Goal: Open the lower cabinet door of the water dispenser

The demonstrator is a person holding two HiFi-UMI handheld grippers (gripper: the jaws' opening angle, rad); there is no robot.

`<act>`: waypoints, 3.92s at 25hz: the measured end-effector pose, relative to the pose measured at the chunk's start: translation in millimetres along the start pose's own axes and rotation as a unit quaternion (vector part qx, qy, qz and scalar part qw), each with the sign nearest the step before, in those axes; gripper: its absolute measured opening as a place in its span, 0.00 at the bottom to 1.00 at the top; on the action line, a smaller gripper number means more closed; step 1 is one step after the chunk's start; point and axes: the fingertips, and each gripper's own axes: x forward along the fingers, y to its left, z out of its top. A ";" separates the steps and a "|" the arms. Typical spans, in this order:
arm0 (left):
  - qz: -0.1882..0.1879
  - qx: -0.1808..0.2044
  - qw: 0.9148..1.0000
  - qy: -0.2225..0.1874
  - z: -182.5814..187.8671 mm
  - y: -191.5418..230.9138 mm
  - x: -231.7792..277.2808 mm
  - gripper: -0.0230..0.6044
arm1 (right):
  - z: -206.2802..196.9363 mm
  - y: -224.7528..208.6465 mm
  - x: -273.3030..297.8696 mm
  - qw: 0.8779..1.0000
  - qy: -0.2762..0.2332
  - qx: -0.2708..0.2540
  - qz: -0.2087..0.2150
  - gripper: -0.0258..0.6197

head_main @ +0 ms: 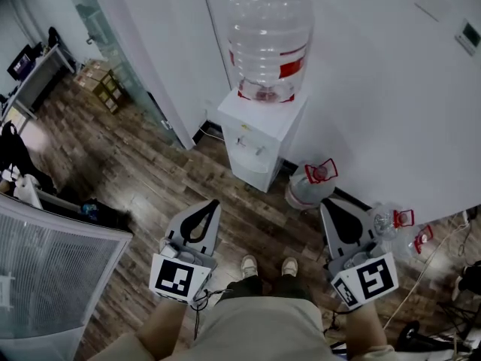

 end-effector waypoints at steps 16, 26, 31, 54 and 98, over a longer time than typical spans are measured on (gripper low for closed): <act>0.030 -0.006 1.000 0.001 -23.5 4.4 81.6 0.04 | -62.1 -78.8 73.0 0.999 0.009 0.034 0.016 0.08; 0.047 -0.009 0.999 -0.005 -94.0 21.9 148.0 0.04 | -158.5 -106.8 135.2 0.998 0.016 0.051 0.035 0.22; 0.059 -0.013 0.998 -0.008 -138.6 32.3 176.2 0.05 | -215.8 -103.3 166.2 0.997 0.031 0.044 0.046 0.27; 0.042 -0.062 0.997 0.009 -411.5 44.5 273.1 0.04 | -530.3 -108.6 290.9 0.988 0.110 0.095 0.046 0.52; 0.059 -0.068 0.993 0.072 -578.0 74.3 314.6 0.04 | -719.6 -89.6 375.6 0.977 0.185 0.104 -0.025 0.42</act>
